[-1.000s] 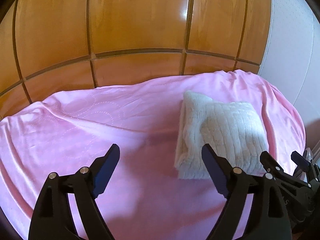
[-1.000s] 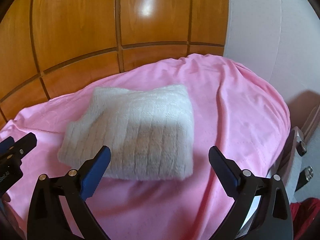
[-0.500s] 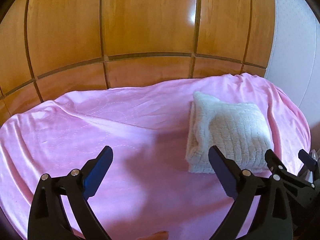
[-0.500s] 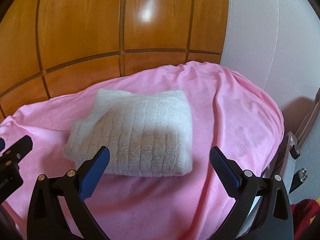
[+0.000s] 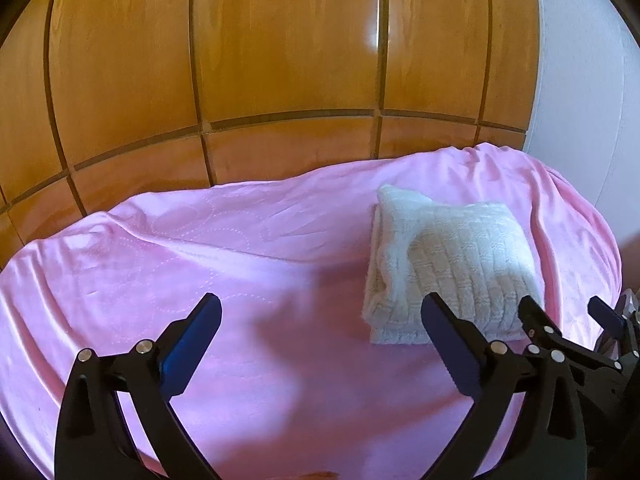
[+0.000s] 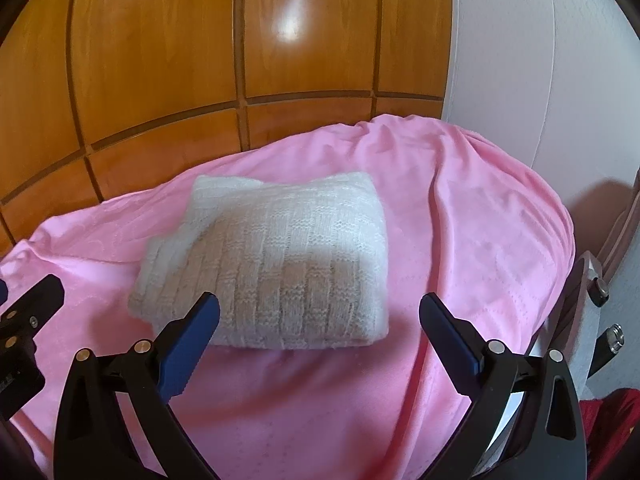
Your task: Fold small clothes
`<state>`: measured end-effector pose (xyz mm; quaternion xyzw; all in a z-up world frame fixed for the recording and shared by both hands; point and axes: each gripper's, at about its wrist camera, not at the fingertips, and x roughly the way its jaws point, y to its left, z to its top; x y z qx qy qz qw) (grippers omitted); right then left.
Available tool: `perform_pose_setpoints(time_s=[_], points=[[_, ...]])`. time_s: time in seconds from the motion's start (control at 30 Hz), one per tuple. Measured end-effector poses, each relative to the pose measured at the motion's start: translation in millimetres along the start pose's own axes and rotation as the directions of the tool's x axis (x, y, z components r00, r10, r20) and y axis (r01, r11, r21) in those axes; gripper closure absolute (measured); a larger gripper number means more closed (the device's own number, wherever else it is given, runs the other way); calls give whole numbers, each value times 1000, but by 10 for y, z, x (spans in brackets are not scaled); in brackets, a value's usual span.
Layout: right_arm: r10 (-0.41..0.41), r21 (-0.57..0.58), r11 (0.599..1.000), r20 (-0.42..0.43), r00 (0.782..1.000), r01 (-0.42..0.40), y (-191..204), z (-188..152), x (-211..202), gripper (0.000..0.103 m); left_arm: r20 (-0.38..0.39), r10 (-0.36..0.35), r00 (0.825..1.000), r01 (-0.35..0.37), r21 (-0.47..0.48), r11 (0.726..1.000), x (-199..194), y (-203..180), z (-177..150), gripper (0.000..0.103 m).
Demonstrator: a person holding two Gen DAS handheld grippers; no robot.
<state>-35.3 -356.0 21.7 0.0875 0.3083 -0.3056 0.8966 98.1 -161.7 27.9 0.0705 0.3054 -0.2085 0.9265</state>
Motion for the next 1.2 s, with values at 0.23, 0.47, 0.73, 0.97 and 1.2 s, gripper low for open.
perform_pose_setpoints(time_s=[0.23, 0.47, 0.73, 0.97, 1.2], points=[[1, 3, 1000, 11, 1000, -1, 17, -17, -37, 4, -4, -8, 1000, 8, -13, 1000, -43, 35, -7, 3], [2, -1, 1000, 10, 1000, -2, 16, -21, -35, 4, -2, -6, 1000, 6, -18, 1000, -53, 42, -1, 3], [2, 1, 1000, -7, 1000, -2, 13, -33, 16, 4, 17, -1, 1000, 1, -20, 1000, -59, 41, -11, 3], [19, 8, 1000, -21, 1000, -19, -57, -4, 110, 4, -44, -12, 999, 10, -41, 999, 86, 68, -32, 3], [-36, 146, 988, -31, 999, 41, -674, 312, 394, 4, -94, 13, 995, -18, -49, 999, 249, 86, -94, 3]])
